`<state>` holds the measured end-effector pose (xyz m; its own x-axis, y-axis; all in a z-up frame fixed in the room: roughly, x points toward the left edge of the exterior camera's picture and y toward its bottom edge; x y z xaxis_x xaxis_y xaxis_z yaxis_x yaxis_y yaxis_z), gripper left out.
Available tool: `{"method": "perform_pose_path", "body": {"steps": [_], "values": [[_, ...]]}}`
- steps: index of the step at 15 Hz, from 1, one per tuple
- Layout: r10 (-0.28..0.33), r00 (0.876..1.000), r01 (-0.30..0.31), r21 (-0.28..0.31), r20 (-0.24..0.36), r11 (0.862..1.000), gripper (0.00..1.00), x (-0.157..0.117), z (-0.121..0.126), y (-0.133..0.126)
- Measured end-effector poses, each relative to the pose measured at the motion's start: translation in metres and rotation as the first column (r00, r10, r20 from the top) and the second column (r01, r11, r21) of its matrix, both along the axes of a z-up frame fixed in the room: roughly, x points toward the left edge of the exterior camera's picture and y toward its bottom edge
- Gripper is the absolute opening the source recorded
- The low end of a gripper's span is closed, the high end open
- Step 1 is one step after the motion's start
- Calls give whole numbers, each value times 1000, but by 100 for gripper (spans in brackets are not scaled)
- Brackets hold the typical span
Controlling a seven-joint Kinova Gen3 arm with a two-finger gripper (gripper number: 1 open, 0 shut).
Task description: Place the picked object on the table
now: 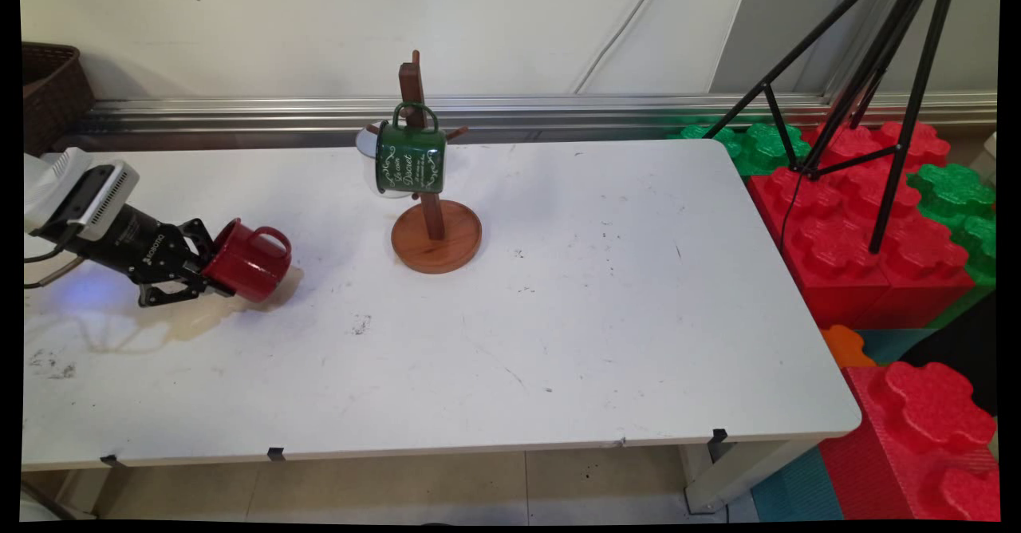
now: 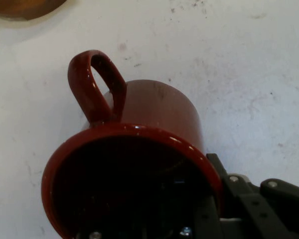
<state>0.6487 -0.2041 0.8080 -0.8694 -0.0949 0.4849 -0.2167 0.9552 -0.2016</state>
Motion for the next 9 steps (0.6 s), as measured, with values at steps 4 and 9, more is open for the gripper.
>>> {"method": "perform_pose_path", "body": {"steps": [4,9], "values": [[-8,1000,8,-5,9,1000,0,-1,-1,-2],[-11,1000,11,-10,5,1000,100,-3,0,-5]]}}
